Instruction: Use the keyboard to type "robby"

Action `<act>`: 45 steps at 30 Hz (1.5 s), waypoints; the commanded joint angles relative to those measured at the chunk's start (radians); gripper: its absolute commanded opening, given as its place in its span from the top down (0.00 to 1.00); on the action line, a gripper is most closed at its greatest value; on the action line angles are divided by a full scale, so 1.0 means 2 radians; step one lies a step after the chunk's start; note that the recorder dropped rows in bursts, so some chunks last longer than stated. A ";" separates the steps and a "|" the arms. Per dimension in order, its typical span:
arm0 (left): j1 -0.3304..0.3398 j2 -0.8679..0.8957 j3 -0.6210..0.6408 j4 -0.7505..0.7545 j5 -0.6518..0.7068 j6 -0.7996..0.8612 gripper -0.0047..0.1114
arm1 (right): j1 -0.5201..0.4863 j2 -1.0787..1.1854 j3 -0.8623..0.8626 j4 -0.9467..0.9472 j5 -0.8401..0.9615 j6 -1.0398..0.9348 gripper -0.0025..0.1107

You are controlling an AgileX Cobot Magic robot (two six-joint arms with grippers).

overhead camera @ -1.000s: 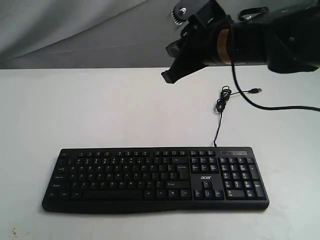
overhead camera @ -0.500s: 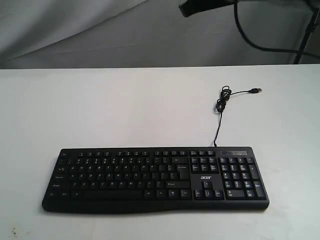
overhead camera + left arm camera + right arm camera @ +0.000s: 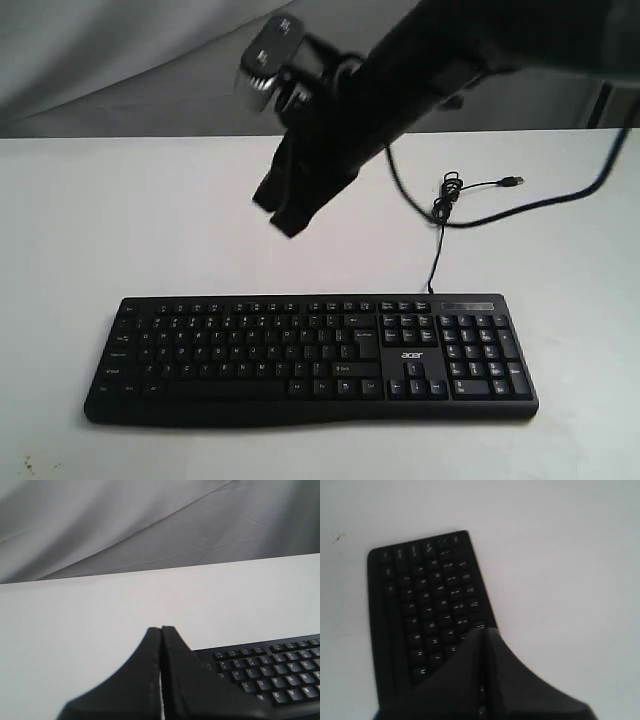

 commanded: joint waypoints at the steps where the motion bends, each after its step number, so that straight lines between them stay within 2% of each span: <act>1: -0.003 -0.002 0.002 0.002 -0.003 -0.001 0.96 | 0.039 0.058 0.004 0.008 -0.004 -0.031 0.98; 11: -0.003 -0.002 0.002 0.002 -0.003 -0.001 0.96 | 0.072 0.099 0.004 0.043 -0.084 -0.049 0.98; 23: -0.003 -0.002 0.002 0.002 -0.003 -0.001 0.96 | 0.075 0.113 0.004 0.056 -0.073 -0.066 0.98; 45: -0.003 -0.002 0.002 0.002 -0.003 -0.001 0.96 | 0.092 0.142 0.002 0.075 -0.119 -0.098 0.98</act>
